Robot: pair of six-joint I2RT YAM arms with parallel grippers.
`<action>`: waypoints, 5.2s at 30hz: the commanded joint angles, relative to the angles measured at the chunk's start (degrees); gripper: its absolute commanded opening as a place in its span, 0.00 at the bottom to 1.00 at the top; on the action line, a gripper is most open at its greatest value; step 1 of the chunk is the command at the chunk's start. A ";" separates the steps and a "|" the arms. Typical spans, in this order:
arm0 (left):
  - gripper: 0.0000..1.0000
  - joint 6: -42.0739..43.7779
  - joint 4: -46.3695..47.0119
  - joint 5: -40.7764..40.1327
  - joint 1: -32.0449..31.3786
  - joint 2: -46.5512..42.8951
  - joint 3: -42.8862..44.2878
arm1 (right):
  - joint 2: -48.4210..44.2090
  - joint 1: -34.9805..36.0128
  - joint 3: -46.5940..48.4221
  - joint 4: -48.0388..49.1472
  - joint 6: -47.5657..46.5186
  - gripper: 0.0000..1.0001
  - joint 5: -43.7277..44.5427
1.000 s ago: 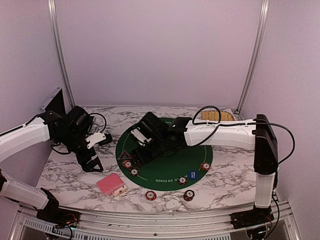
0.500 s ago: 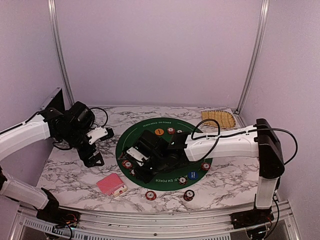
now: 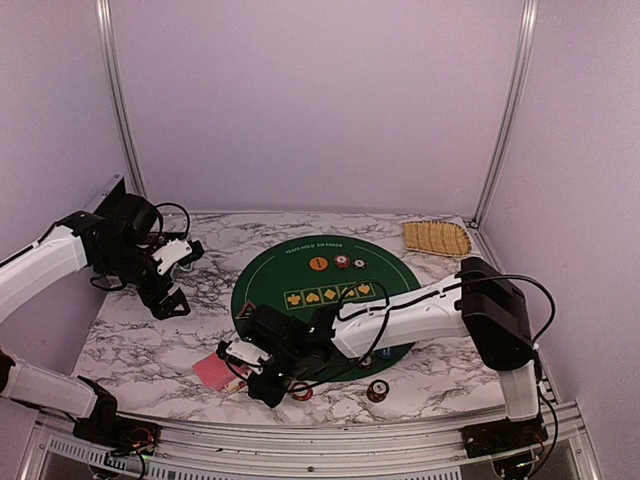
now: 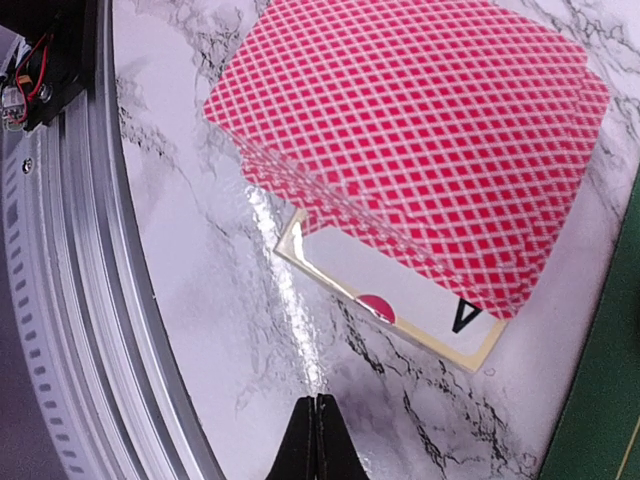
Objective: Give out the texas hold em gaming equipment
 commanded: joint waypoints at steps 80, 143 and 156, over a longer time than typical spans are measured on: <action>0.99 2.07 9.40 4.74 -8.58 11.00 -13.48 | -13.24 -8.31 -13.27 16.42 7.37 0.39 4.59; 0.90 -1.96 15.83 1.81 -10.69 18.03 -17.55 | -15.70 -8.52 -14.33 14.37 6.39 0.47 6.97; 0.80 -1.26 15.47 1.40 -11.00 18.38 -17.57 | -15.47 -8.52 -14.66 14.63 6.72 0.45 6.75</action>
